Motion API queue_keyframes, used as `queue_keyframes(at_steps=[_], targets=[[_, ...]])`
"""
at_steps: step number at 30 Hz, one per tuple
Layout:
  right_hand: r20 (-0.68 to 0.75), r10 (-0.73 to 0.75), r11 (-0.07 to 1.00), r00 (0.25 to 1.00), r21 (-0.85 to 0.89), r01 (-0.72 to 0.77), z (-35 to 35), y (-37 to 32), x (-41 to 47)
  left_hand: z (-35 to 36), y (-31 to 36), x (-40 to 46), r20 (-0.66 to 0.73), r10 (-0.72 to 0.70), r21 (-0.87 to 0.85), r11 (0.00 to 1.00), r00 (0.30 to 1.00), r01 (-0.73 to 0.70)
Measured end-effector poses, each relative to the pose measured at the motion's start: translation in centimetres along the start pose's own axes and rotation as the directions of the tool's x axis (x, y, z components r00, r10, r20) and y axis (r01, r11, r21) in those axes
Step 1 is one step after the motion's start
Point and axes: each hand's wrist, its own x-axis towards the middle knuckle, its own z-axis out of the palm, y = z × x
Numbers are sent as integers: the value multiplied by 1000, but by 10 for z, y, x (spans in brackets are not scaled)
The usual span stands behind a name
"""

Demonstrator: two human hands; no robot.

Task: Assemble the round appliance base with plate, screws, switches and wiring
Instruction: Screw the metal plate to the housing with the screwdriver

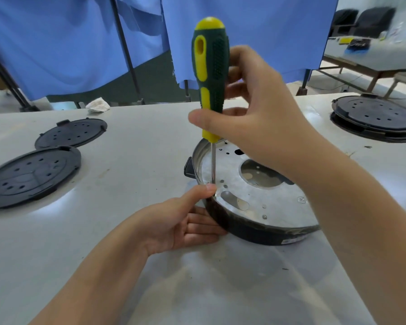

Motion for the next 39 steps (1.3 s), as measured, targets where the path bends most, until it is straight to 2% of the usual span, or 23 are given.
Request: queue_keyframes(at_steps=[4,7,11,14,16,18,20,23,25,27,30,33,34,37,39], targets=[[33,133,967,991,216,-137,4,4,0,0,0,0,-1,3,19,1000,1000,-3],[85,154,960,984,224,-169,6,3,1,0,1,0,3,12,21,1000,1000,-12],[191,230,893,954,349,-285,3,5,7,0,0,0,7,12,10,1000,1000,-12],[234,197,908,952,324,-267,-9,6,6,-1,0,-1,8,11,4,1000,1000,-11],[189,139,957,972,227,-181,-16,6,3,-1,0,-1,8,11,8,1000,1000,-12],[42,93,996,995,11,-94,-19,8,2,0,0,-1,8,15,12,1000,1000,-15],[-125,51,983,991,-167,-71,-17,12,1,0,0,-2,11,21,16,1000,1000,-21],[-212,18,965,977,-254,-73,-9,16,0,0,0,-2,13,21,21,1000,1000,-21],[-168,53,980,984,-182,-84,-6,18,2,0,0,-2,11,23,14,1000,1000,-23],[-83,164,986,983,2,-164,-6,15,4,-1,-1,-2,17,25,6,1000,1000,-25],[9,288,916,958,289,-278,-11,13,8,-1,-1,-2,19,23,4,1000,1000,-23],[-14,282,820,959,523,-233,-15,2,14,-1,-1,0,12,23,5,1000,1000,-23],[-50,252,824,967,535,-187,-17,-1,14,-2,-1,0,13,21,5,1000,1000,-21],[-100,86,942,991,333,-48,-20,-7,7,-2,-1,0,17,17,-3,1000,1000,-17],[-64,59,982,996,184,-47,-27,-9,5,-1,0,0,16,16,-2,1000,1000,-16]])
